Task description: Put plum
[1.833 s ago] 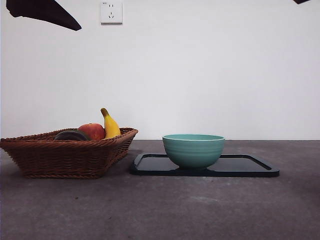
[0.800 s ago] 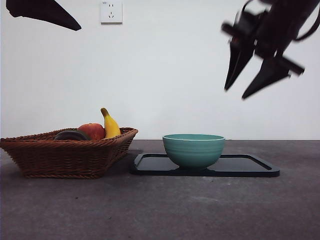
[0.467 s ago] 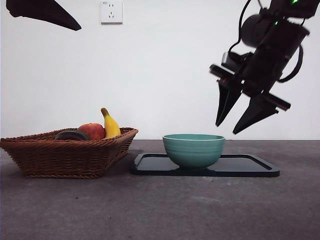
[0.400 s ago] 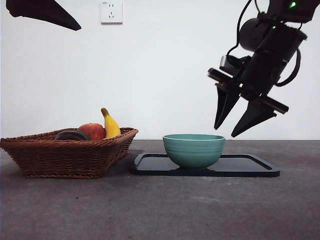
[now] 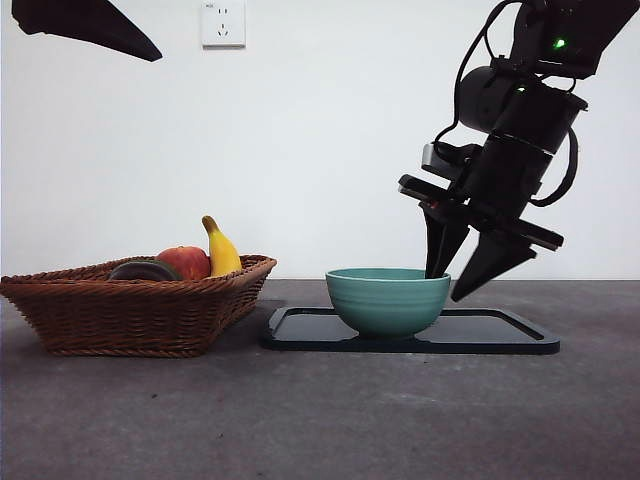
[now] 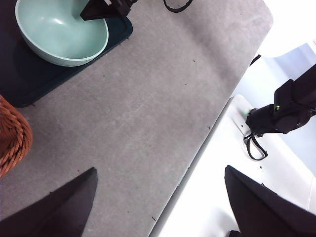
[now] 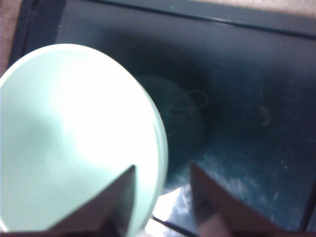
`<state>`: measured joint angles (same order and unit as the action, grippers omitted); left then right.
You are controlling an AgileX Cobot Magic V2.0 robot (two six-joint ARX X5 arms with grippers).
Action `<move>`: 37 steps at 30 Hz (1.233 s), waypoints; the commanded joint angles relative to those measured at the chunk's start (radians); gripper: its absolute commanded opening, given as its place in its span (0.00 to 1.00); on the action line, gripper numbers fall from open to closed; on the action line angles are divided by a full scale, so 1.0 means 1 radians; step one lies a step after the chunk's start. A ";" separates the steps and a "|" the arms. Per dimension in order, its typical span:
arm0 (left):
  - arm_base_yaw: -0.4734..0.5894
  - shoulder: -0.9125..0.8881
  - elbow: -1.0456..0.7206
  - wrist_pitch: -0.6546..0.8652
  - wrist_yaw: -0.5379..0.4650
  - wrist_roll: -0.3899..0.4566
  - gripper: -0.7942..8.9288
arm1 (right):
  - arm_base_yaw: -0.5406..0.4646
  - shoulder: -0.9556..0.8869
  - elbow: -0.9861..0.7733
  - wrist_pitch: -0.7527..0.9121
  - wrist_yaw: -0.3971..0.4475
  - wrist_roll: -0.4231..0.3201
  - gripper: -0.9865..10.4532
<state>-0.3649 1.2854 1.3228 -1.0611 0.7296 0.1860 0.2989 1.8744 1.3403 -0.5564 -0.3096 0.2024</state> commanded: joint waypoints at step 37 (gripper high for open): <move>-0.004 0.011 0.024 -0.017 0.003 0.011 0.50 | 0.116 -0.518 -0.040 -0.296 0.057 -0.108 0.09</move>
<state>-0.3645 1.2854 1.3228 -1.0809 0.7296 0.1860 0.4072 1.3445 1.3109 -0.8585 -0.2573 0.1059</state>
